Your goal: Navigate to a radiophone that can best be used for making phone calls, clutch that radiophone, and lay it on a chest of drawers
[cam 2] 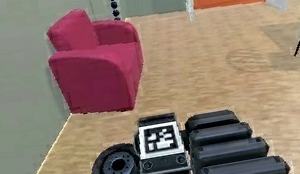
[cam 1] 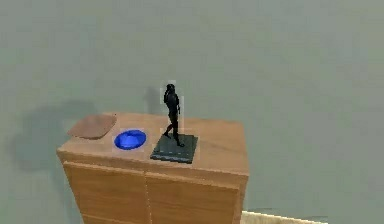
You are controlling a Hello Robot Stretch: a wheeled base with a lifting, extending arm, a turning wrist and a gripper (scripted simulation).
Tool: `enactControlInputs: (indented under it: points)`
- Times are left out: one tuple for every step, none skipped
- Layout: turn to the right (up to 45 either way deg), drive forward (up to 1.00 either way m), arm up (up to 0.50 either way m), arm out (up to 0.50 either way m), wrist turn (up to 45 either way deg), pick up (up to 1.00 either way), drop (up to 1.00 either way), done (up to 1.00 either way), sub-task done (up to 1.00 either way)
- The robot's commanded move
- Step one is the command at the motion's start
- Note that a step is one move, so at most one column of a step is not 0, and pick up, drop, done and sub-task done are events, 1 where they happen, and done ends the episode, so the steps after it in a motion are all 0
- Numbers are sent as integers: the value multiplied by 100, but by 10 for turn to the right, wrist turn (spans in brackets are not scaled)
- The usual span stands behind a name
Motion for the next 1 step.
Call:
enactControlInputs:
  points:
    - [60,0,0,0,0,0,0,0,0]
